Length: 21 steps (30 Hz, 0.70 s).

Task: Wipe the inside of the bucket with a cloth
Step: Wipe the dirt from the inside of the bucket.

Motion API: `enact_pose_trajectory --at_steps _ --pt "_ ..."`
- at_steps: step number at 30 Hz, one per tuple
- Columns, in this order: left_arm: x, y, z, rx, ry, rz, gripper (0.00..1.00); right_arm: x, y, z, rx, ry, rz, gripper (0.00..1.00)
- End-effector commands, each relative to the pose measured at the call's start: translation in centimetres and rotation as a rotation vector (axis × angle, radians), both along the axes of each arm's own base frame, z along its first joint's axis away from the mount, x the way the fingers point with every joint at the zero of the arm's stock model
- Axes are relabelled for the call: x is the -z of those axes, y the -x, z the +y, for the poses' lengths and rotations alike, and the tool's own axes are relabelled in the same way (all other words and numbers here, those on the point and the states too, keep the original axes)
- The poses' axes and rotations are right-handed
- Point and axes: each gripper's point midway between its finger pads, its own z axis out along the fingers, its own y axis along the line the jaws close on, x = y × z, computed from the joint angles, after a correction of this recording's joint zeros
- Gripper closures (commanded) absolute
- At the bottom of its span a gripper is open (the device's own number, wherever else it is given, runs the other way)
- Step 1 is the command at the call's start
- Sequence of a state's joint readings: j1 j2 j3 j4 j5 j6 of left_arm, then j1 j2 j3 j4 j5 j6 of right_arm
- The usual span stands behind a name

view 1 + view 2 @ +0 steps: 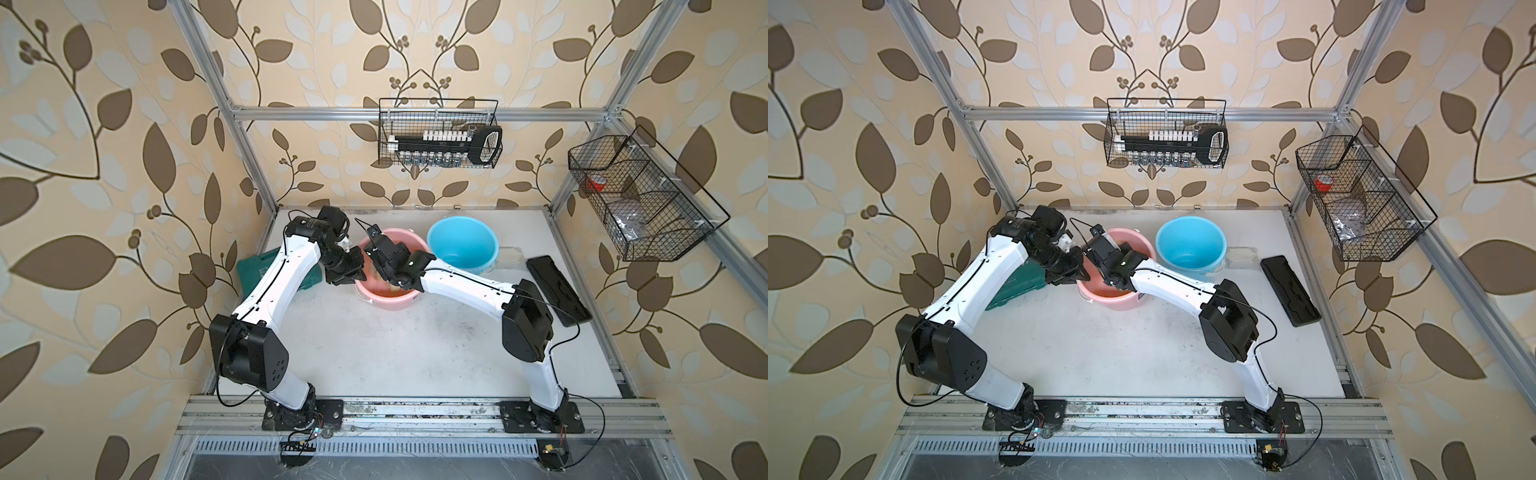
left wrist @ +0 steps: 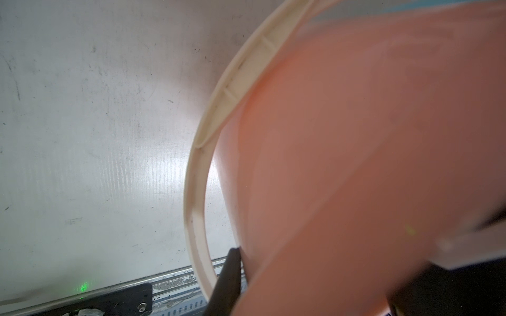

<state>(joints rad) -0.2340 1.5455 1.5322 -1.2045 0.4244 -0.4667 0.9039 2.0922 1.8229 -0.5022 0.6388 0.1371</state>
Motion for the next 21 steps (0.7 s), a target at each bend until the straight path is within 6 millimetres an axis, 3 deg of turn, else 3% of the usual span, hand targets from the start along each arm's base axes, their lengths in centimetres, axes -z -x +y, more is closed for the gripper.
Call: enact_pose_trajectory --at_steps 1,11,15,21 --pt "-4.0 0.3 -1.4 0.054 0.099 -0.118 1.00 4.4 0.2 -1.9 0.024 0.111 0.101 1.00" --pt "-1.6 -0.7 -1.7 0.069 0.088 -0.049 1.00 3.8 1.6 -2.0 -0.081 0.046 0.079 1.00" --pt "-1.7 -0.7 -1.6 0.064 0.082 -0.053 1.00 5.2 0.9 -2.8 -0.049 0.083 0.133 1.00" --pt "-2.0 0.0 -1.7 0.078 0.096 -0.054 1.00 8.0 -1.6 -5.7 0.080 0.058 0.243 1.00"
